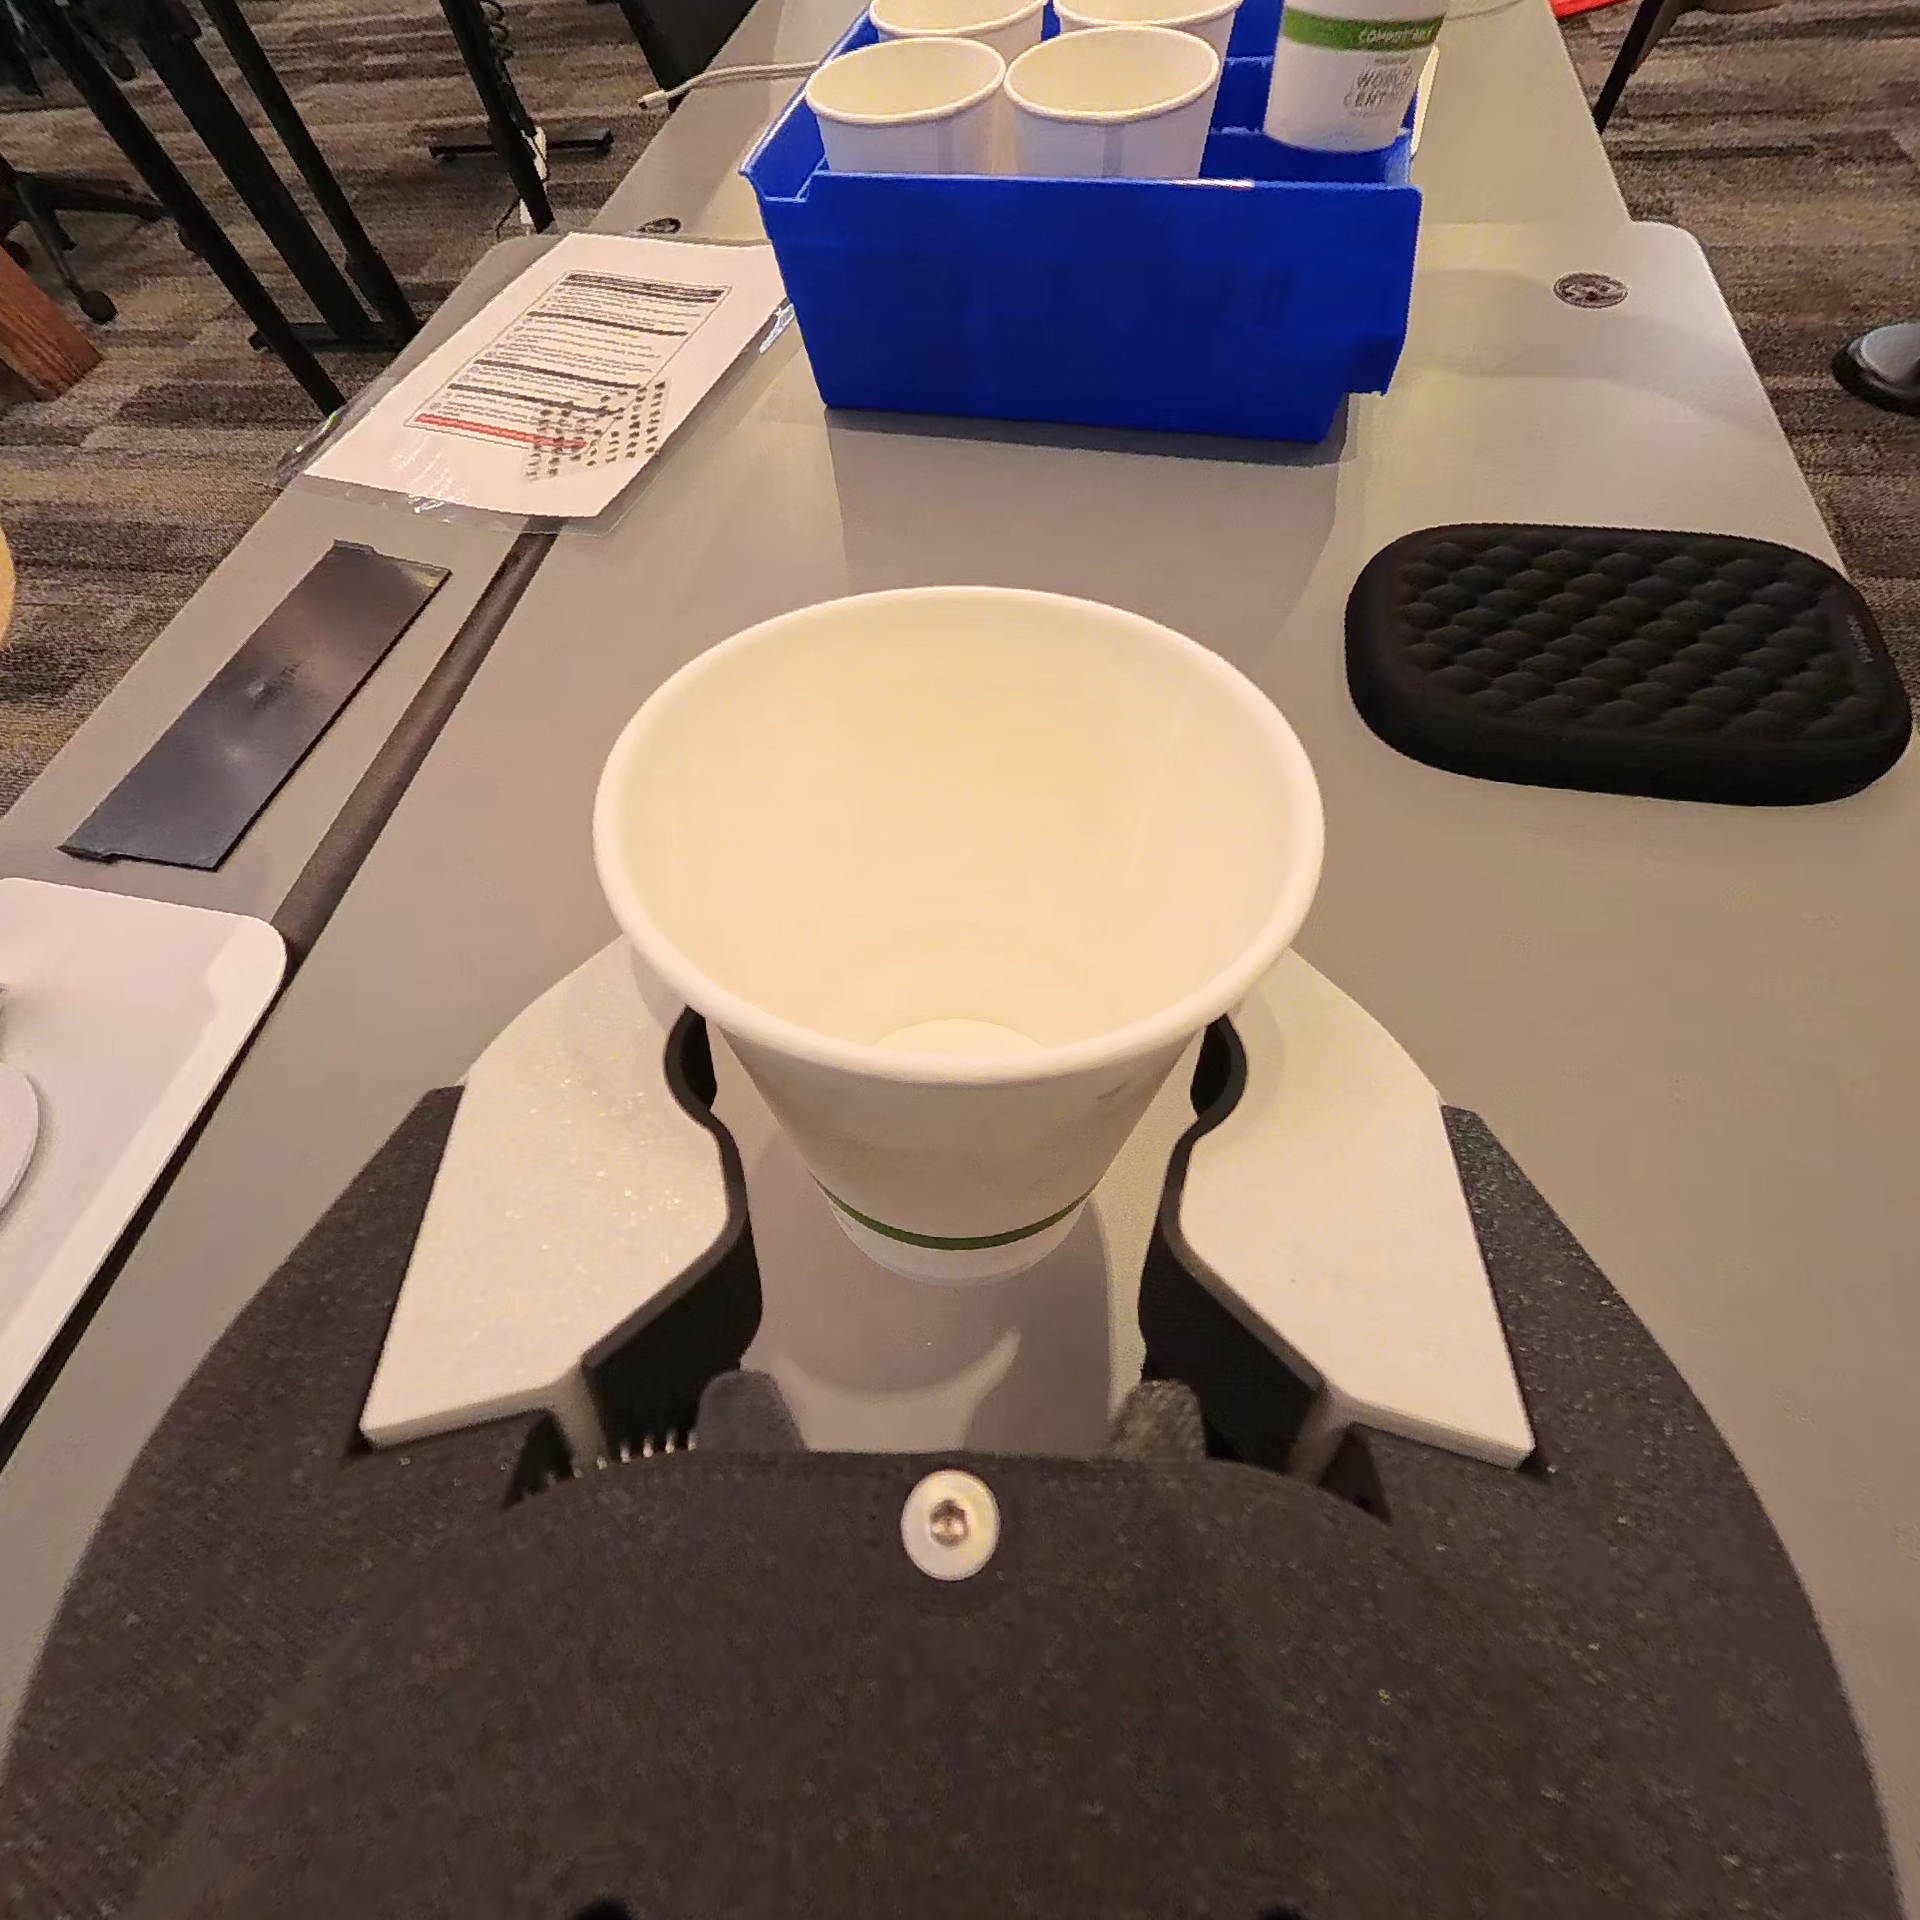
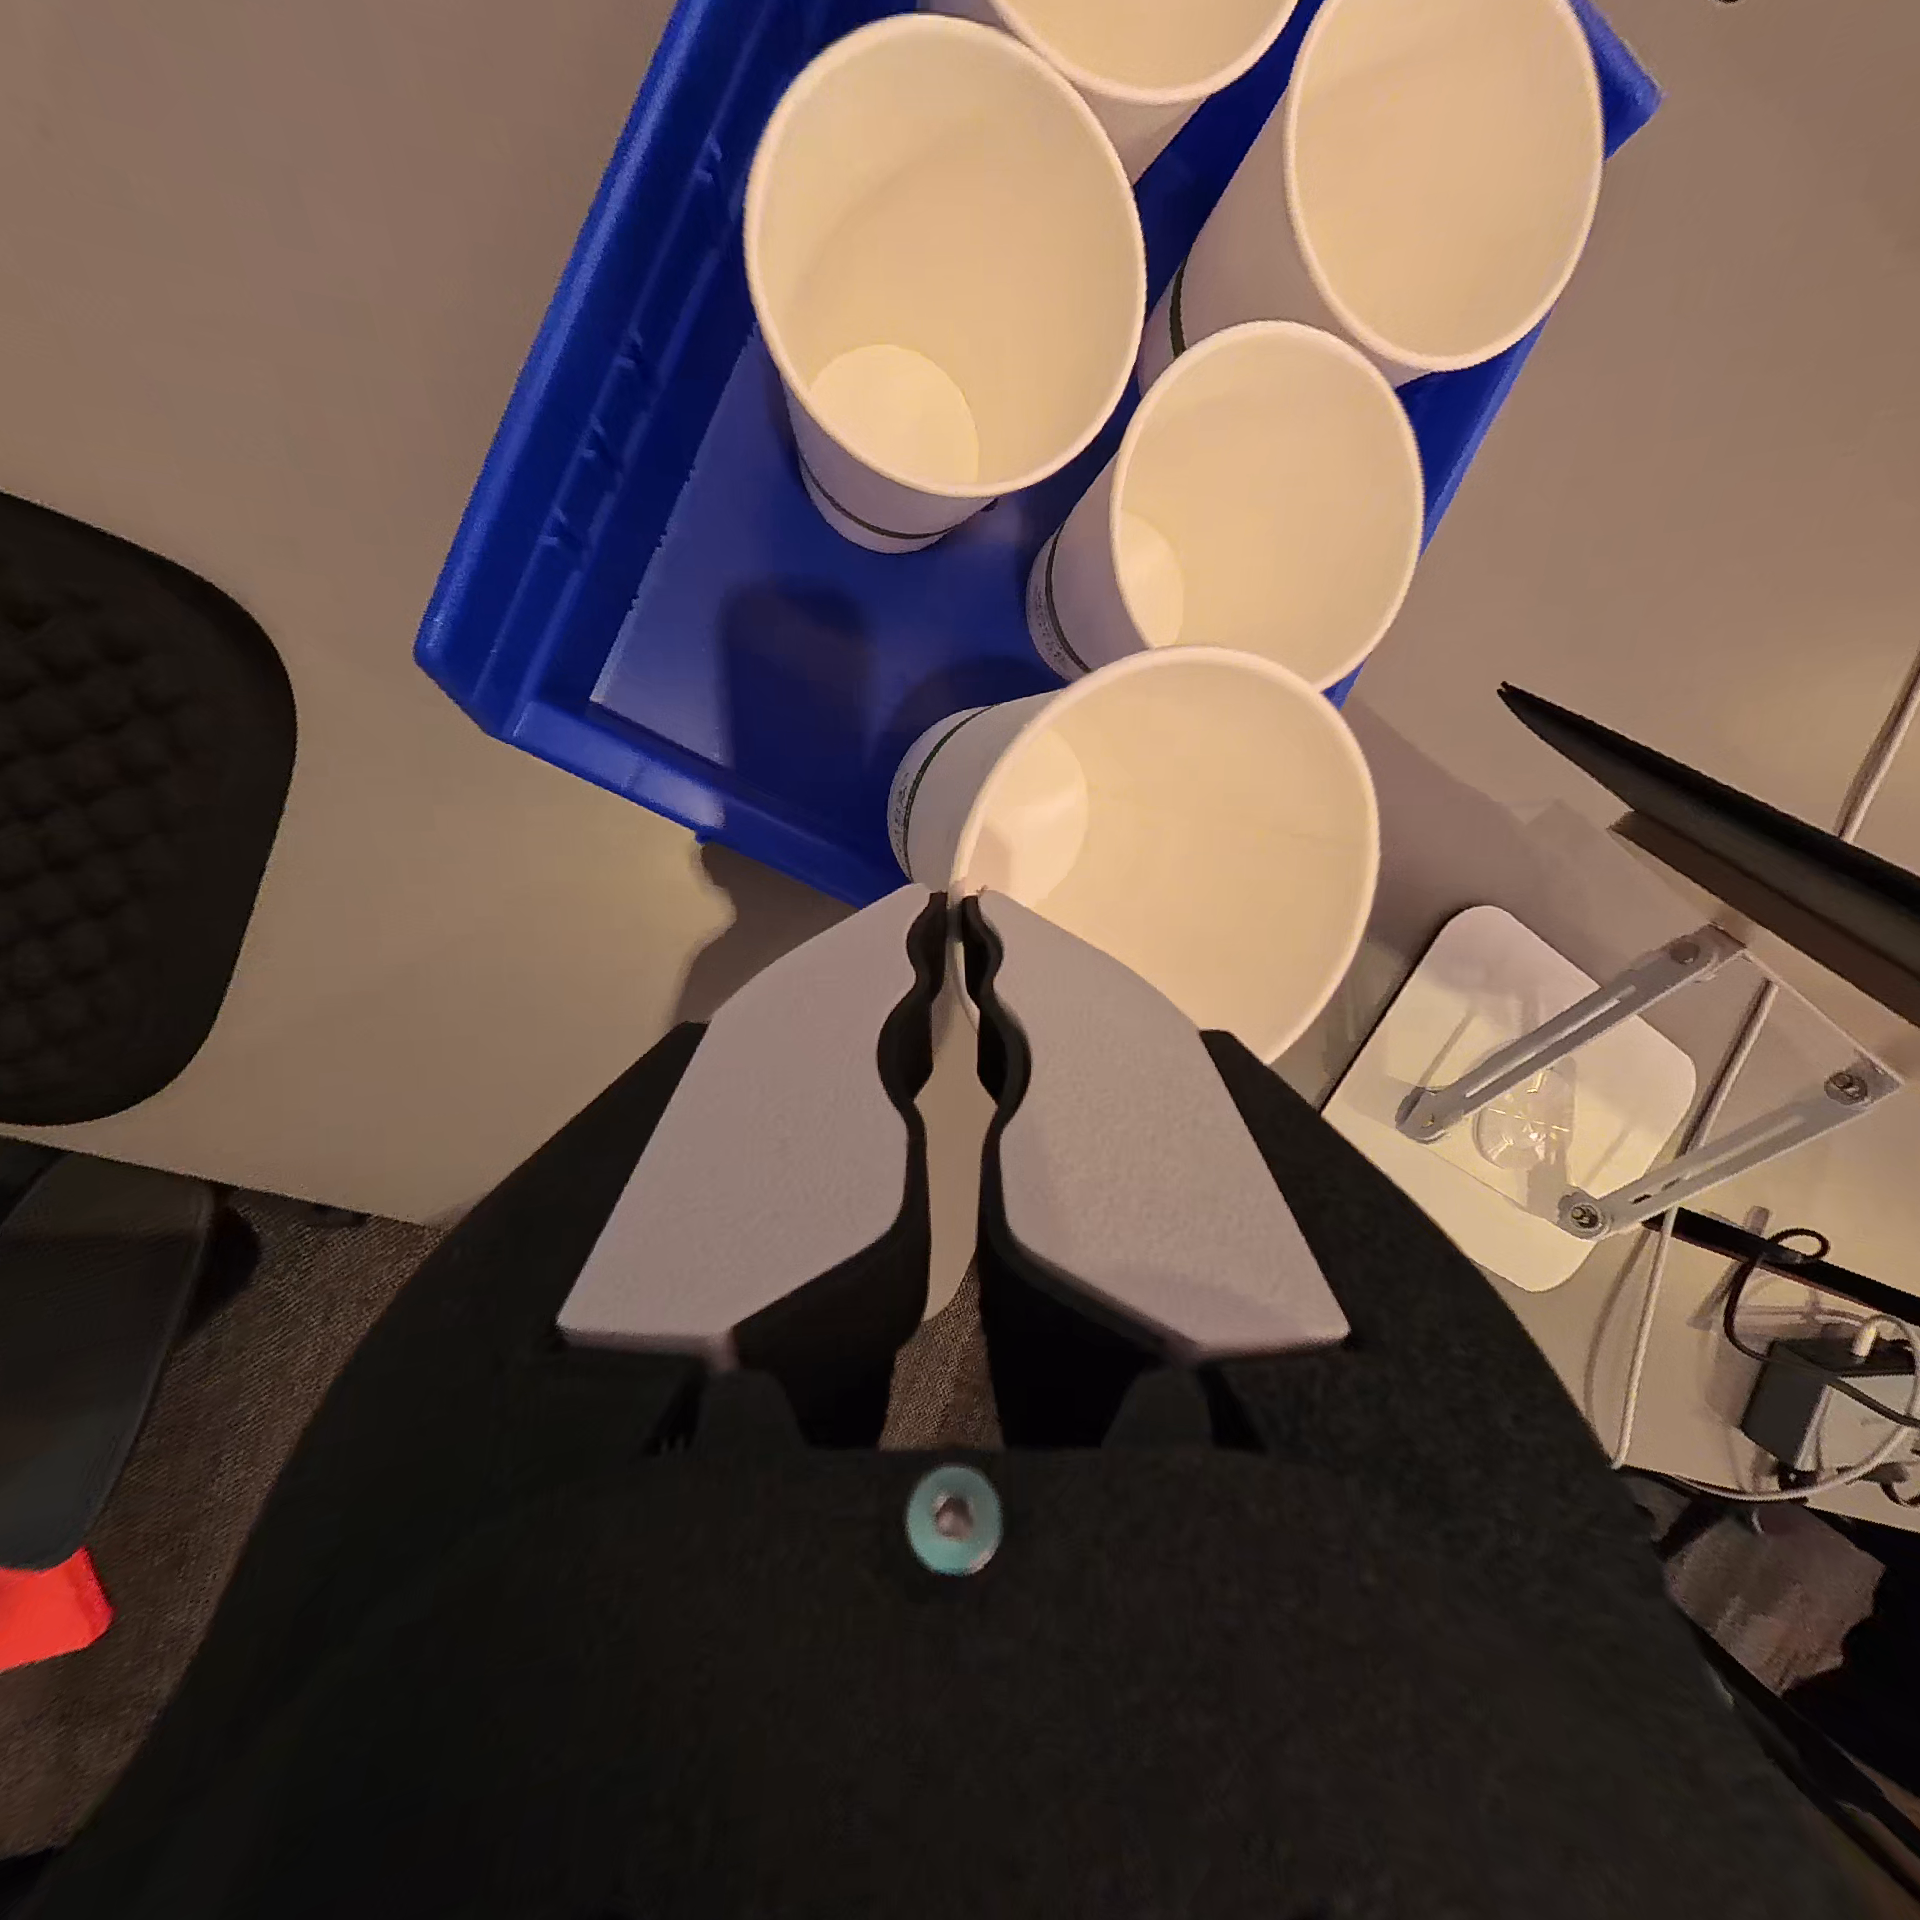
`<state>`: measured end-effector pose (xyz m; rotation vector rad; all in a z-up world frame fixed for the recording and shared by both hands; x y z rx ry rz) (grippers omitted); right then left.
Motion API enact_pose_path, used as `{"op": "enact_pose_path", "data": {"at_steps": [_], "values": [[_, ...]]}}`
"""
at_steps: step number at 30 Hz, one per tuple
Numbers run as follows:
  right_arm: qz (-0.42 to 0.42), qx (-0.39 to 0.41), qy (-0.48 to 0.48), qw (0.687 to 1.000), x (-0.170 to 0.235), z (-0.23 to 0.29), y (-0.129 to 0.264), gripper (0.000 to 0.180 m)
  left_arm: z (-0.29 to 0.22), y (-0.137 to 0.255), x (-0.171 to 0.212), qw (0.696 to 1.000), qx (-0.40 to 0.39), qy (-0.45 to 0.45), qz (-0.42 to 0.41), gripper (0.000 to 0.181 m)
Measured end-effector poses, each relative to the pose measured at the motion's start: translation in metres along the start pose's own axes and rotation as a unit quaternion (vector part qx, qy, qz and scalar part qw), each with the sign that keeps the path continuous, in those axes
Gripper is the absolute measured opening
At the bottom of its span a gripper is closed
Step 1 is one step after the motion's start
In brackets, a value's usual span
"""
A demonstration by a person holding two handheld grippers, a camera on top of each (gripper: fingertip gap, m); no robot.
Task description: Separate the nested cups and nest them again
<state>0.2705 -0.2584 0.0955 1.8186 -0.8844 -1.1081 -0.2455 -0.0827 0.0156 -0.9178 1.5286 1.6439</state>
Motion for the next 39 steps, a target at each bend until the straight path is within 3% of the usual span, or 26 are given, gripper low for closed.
{"op": "enact_pose_path", "data": {"at_steps": [16,27,30,34,39], "values": [[0.04,0.009,0.013,0.999,0.013,0.006,-0.056,0.002,0.0,0.0,0.0,1.0,0.001,-0.001,0.001,0.091],[0.053,0.004,0.017,0.998,0.012,0.007,-0.069,0.003,-0.002,-0.002,0.0,1.0,0.003,-0.003,0.004,0.091],[0.062,0.007,0.019,0.998,0.011,0.007,-0.07,0.003,-0.002,-0.002,0.0,1.0,0.004,-0.003,0.004,0.091],[0.066,0.02,0.023,0.997,0.008,0.008,-0.062,0.017,-0.002,0.0,-0.001,1.0,0.003,-0.003,0.002,0.091],[0.016,0.061,0.058,0.996,-0.03,0.022,-0.008,0.021,-0.002,0.0,-0.001,1.0,0.005,0.001,-0.003,0.091]]}}
Point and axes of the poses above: each gripper's, where its closed fingertips meet, y back along the fingers, x out of its underside, z = x × y across the jaws, the point moved 9 cm from there along y, back along the fingers, and after that the axes turned 4 degrees about x, right-handed, at the moved point
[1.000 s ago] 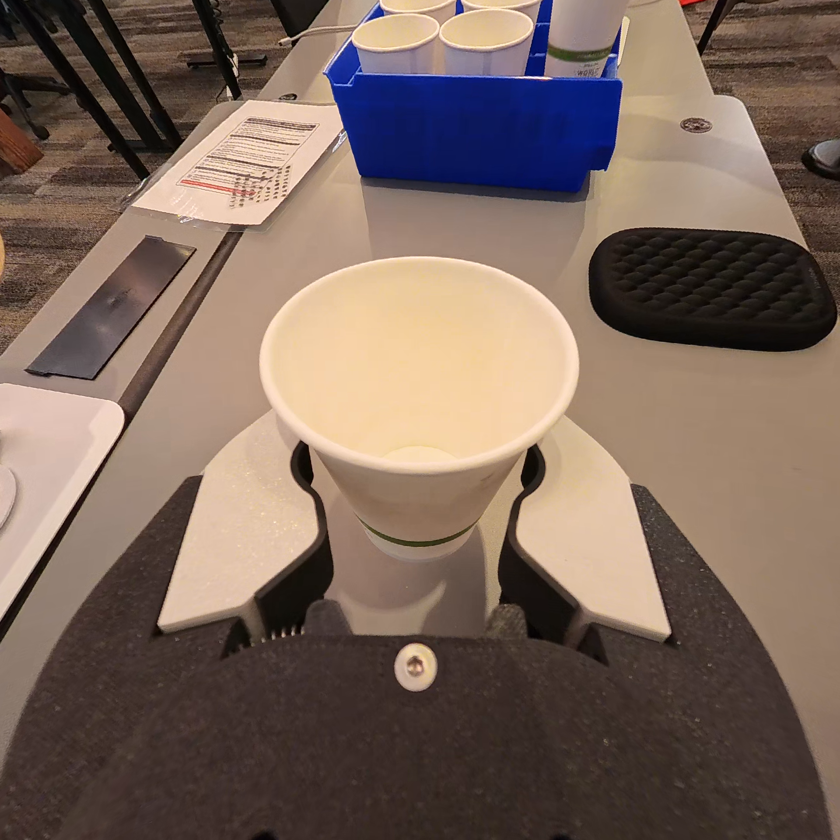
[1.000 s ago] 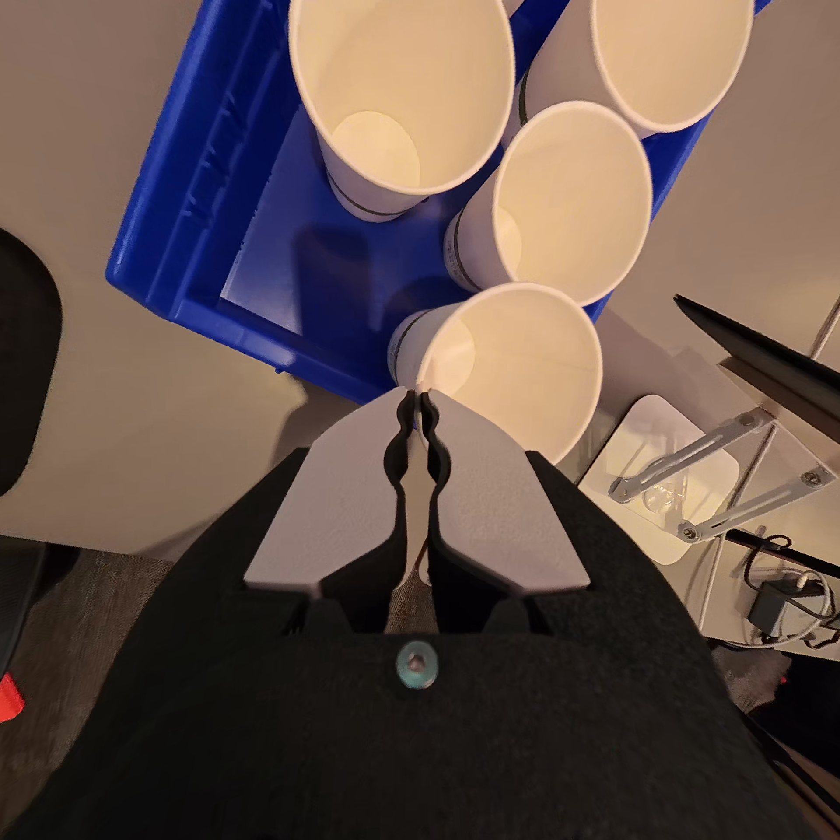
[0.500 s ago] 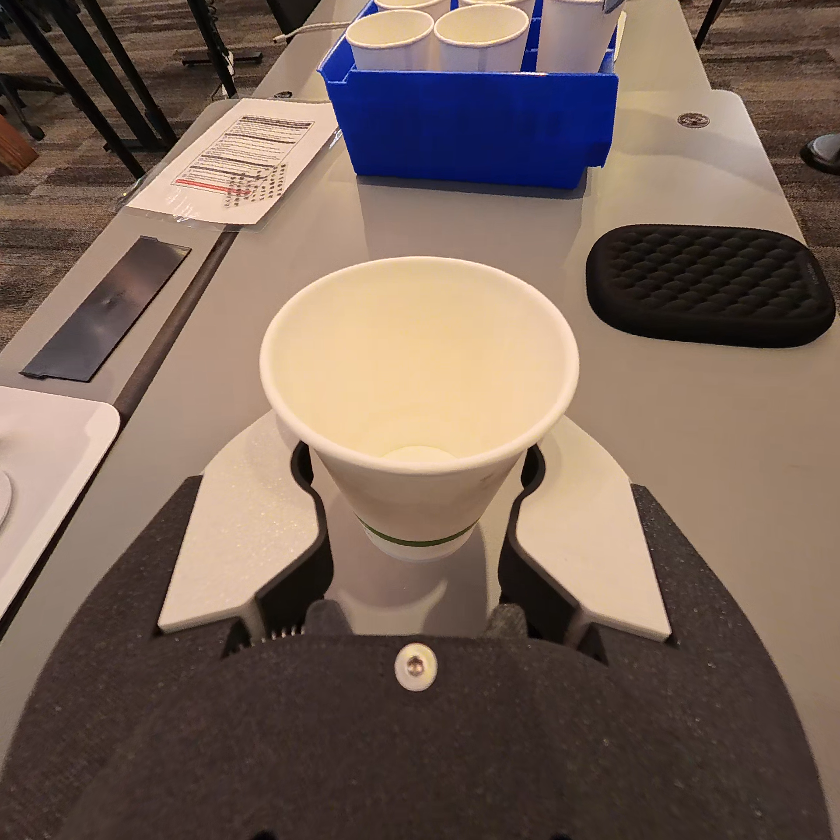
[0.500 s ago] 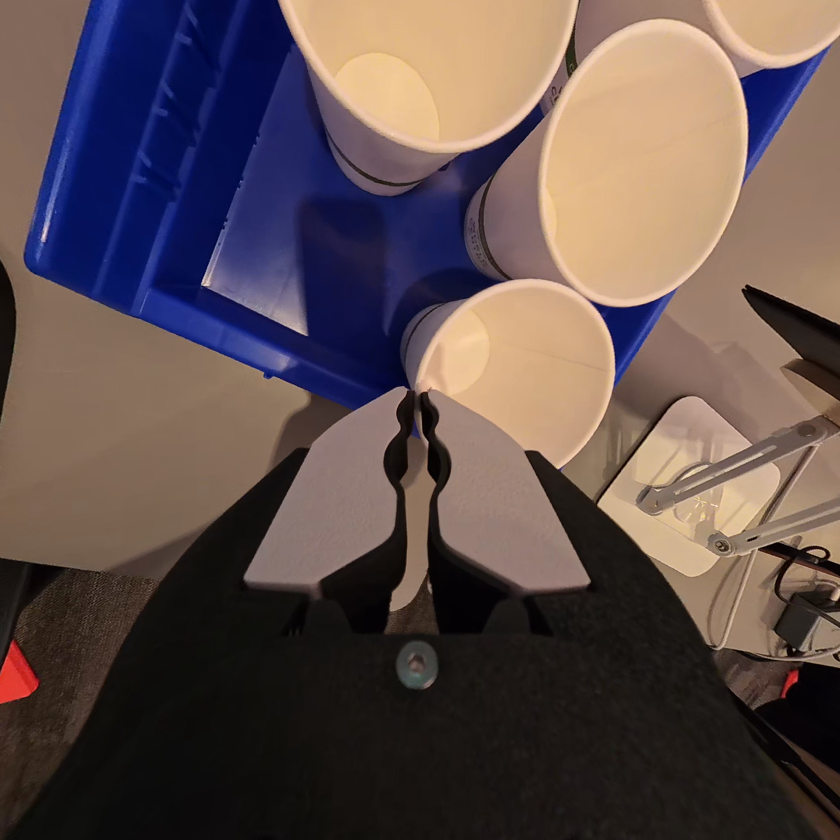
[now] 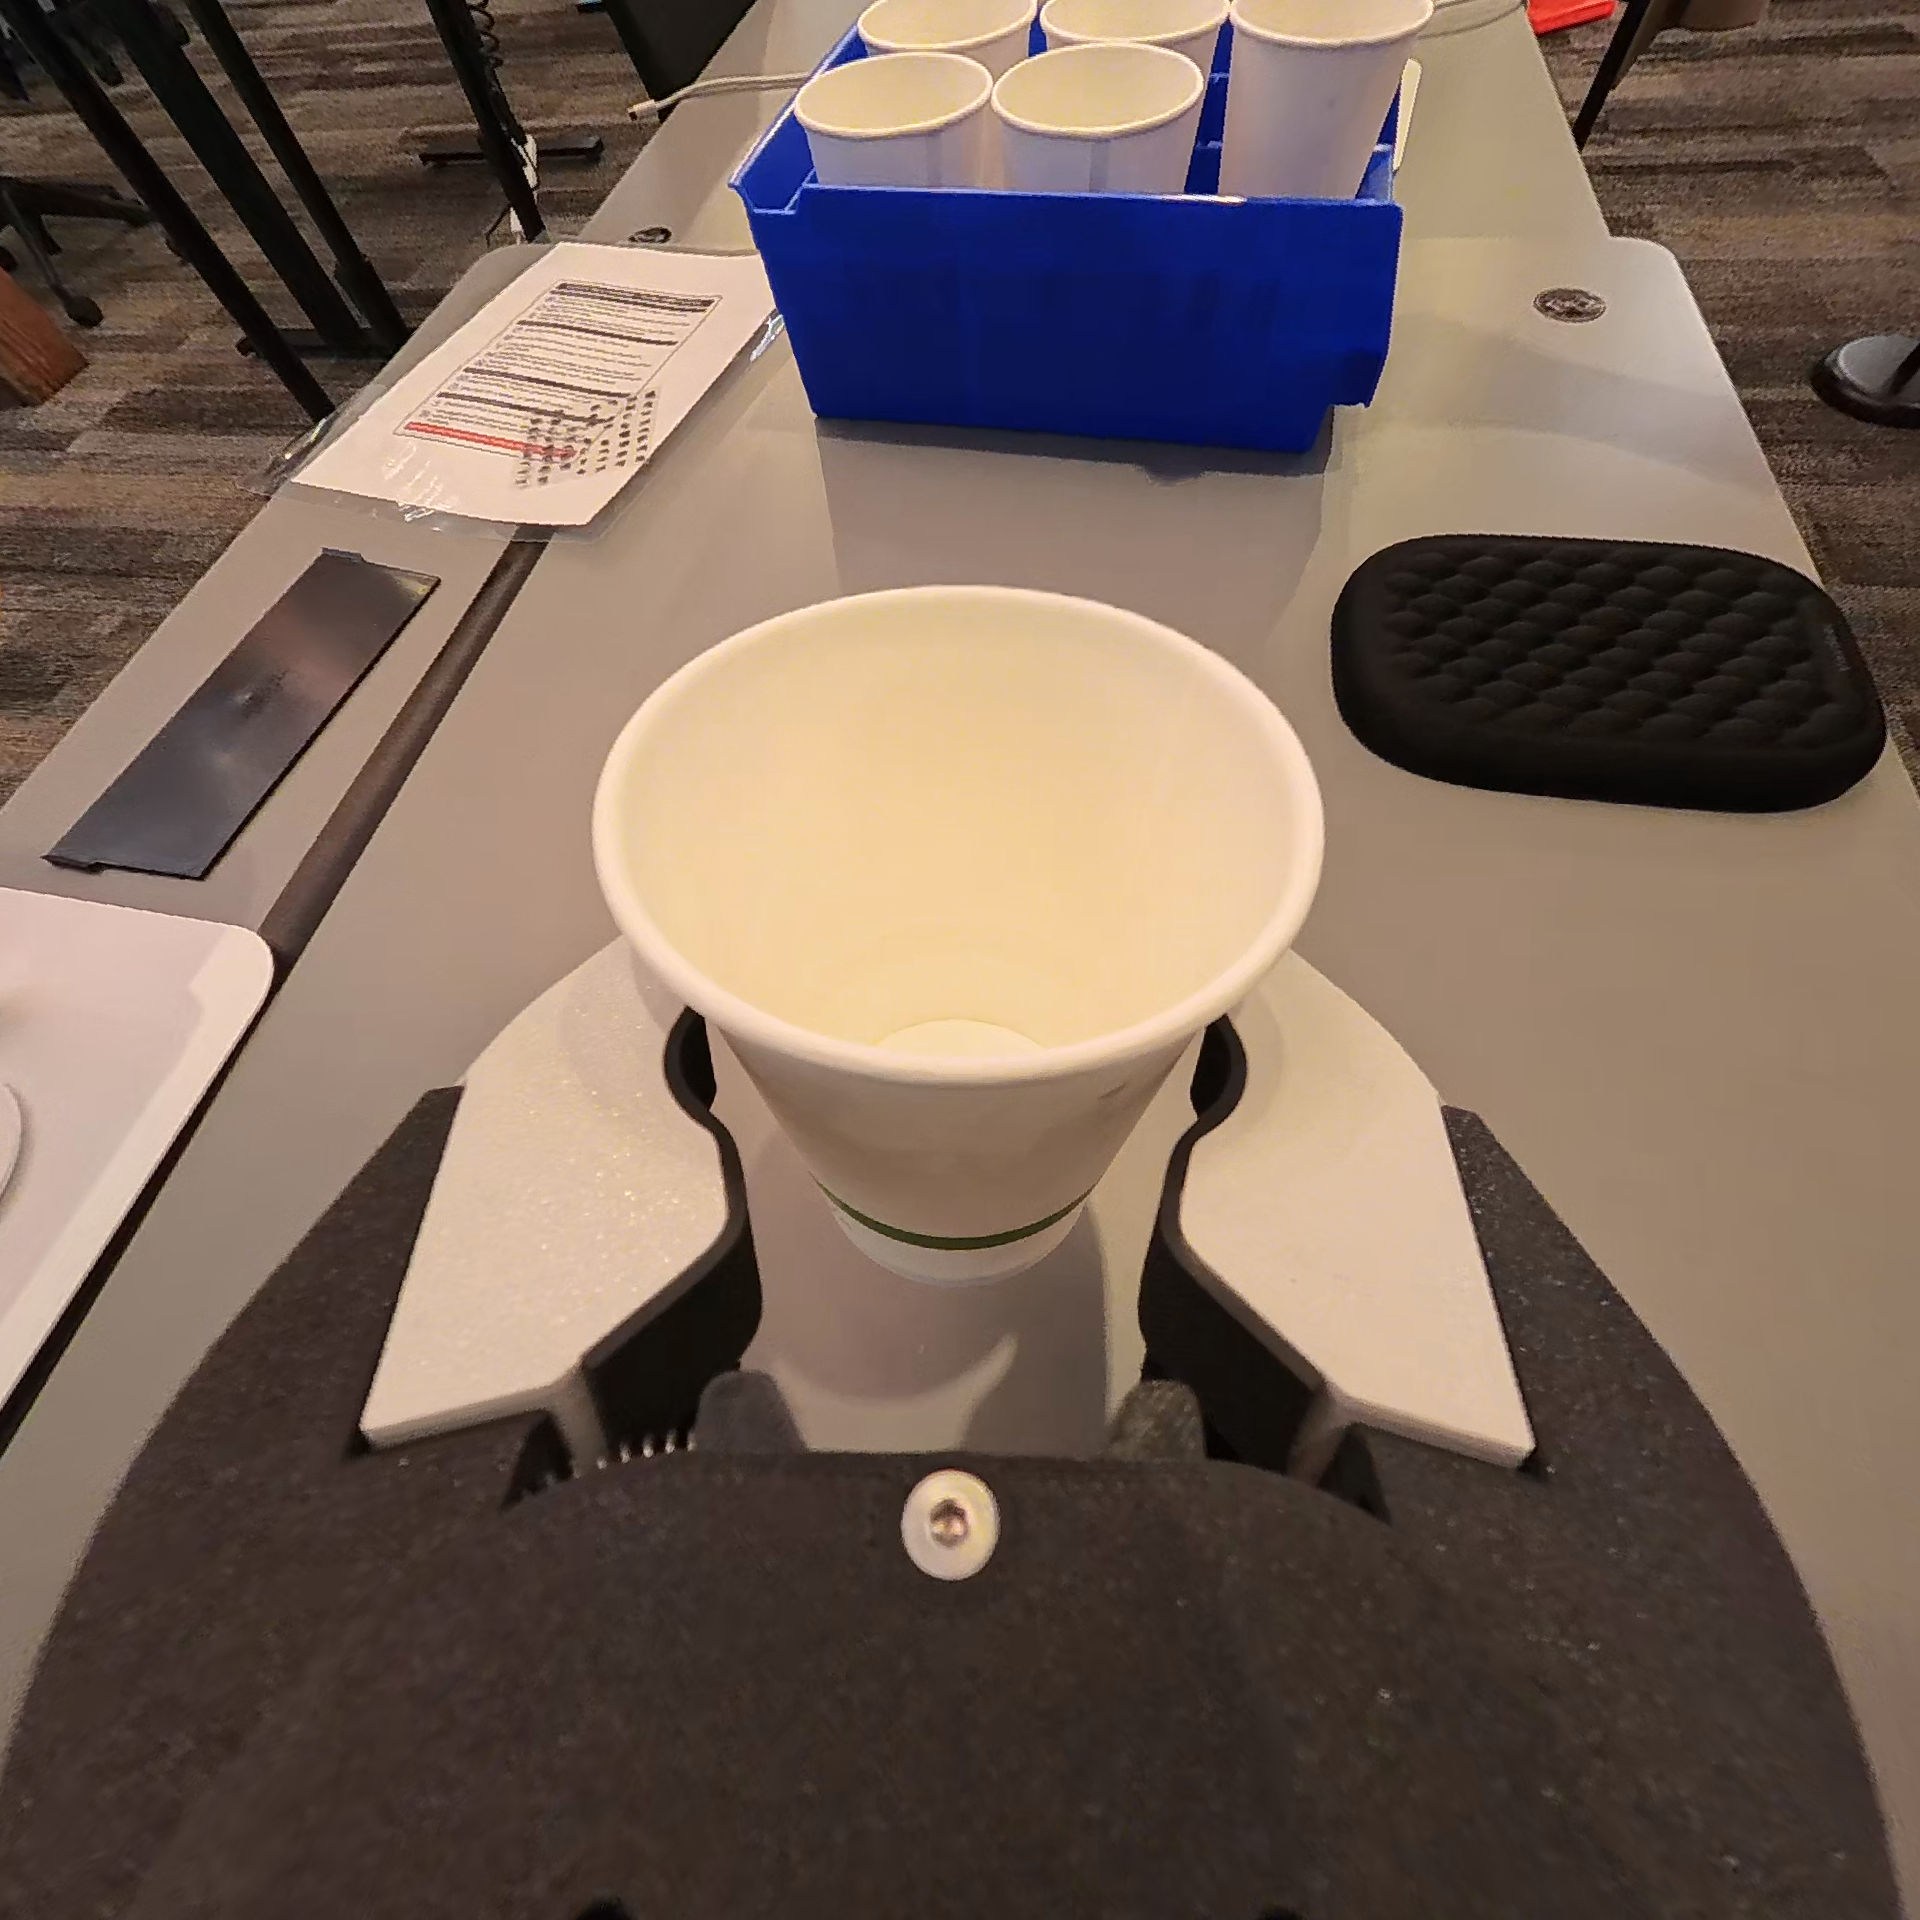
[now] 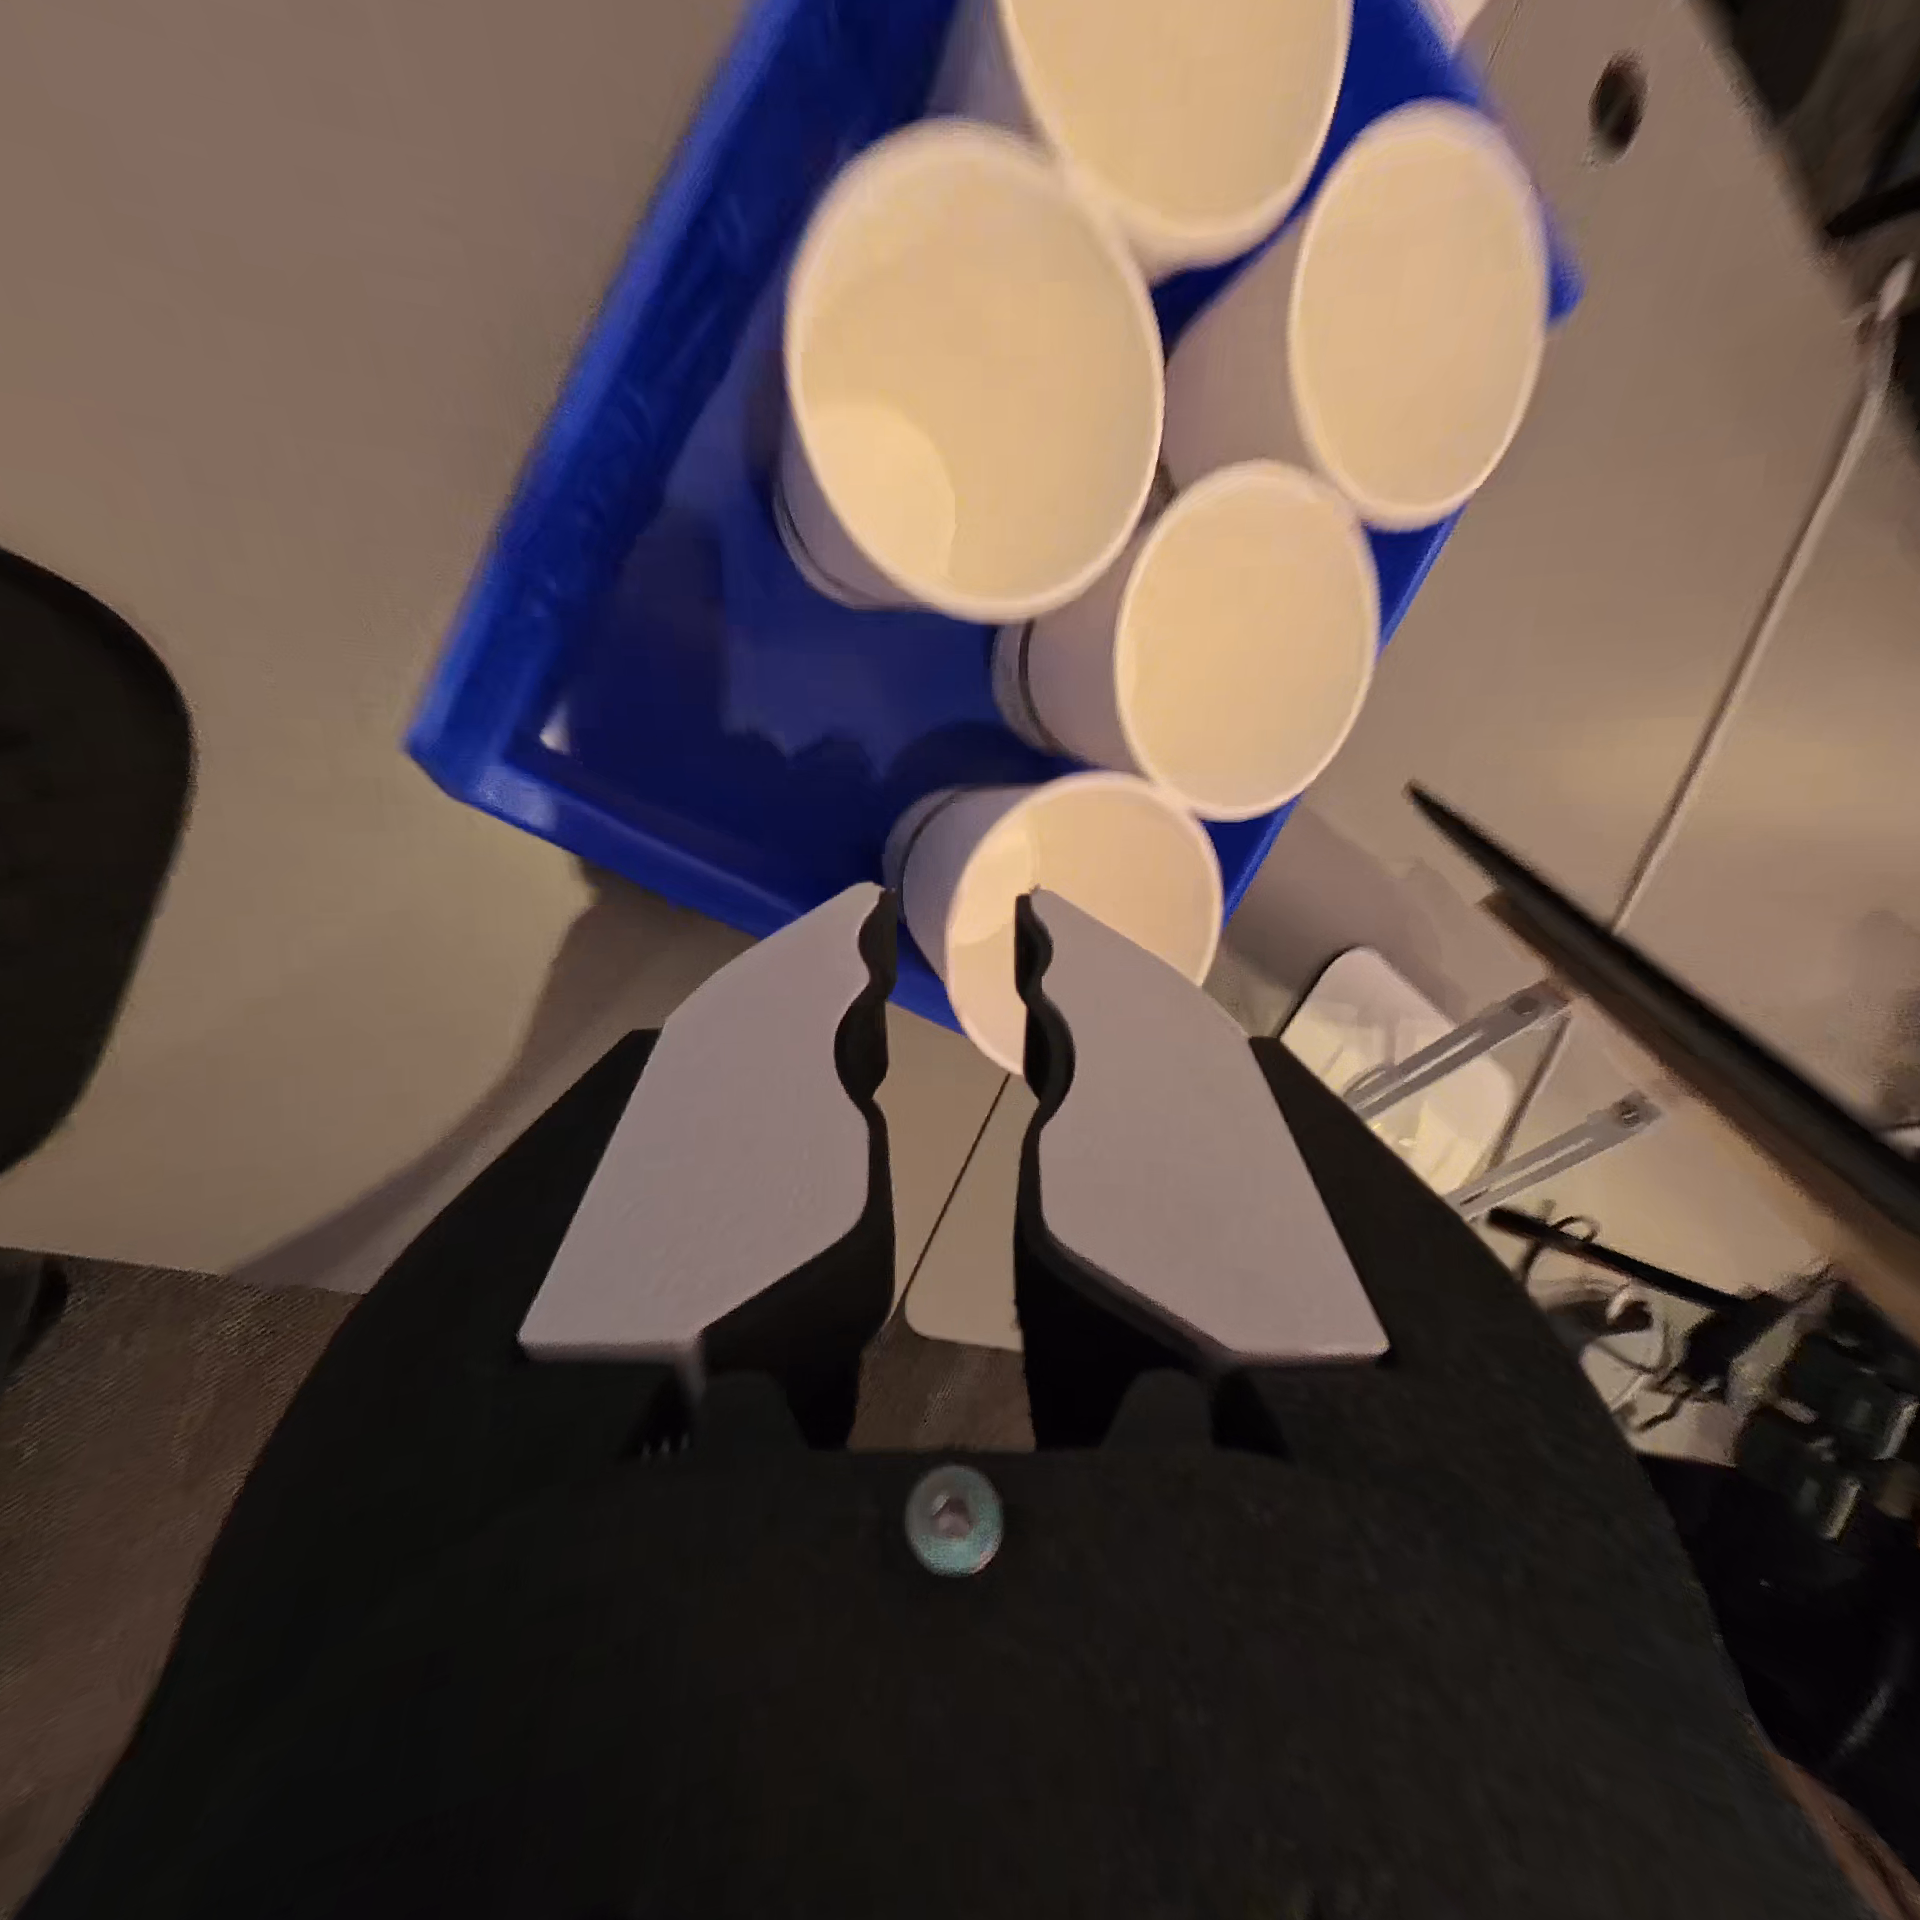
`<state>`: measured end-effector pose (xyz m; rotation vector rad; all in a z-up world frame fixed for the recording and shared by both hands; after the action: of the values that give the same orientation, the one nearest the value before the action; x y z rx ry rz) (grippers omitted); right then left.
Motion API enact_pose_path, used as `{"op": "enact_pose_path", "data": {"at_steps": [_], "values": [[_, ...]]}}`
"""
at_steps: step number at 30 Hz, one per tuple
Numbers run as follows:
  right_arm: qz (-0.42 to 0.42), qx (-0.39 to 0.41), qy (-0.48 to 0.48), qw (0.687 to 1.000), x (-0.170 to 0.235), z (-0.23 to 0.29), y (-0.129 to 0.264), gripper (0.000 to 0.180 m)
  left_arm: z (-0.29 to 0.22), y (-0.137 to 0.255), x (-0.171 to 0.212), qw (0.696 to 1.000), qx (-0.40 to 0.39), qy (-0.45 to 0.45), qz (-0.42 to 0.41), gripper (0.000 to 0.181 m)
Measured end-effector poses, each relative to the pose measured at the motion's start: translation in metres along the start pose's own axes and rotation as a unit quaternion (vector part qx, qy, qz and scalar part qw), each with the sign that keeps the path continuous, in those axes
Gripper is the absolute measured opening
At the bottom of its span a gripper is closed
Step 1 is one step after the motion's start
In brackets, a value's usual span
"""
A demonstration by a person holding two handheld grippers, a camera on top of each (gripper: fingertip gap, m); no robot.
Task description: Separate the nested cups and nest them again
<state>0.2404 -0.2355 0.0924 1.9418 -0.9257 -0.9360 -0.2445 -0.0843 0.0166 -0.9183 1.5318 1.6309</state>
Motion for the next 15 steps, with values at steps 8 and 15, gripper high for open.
{"op": "enact_pose_path", "data": {"at_steps": [8,15], "values": [[-0.233,-0.14,0.284,0.919,-0.152,0.148,0.108,0.016,-0.004,-0.003,-0.001,1.0,0.011,-0.001,-0.002,0.091],[-0.268,-0.229,0.426,0.833,-0.222,0.262,0.103,0.022,-0.01,0.0,-0.005,1.0,0.02,-0.006,-0.01,0.091]]}}
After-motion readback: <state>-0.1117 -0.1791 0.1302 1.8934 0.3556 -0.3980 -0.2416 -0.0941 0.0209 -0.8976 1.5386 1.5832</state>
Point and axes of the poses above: each gripper's, where its closed fingertips meet, y back along the fingers, x out of its underside, z = x × y across the jaws, the point moved 9 cm from there along y, back along the fingers, and after that the axes turned 4 degrees about x, right-handed, at the moved point
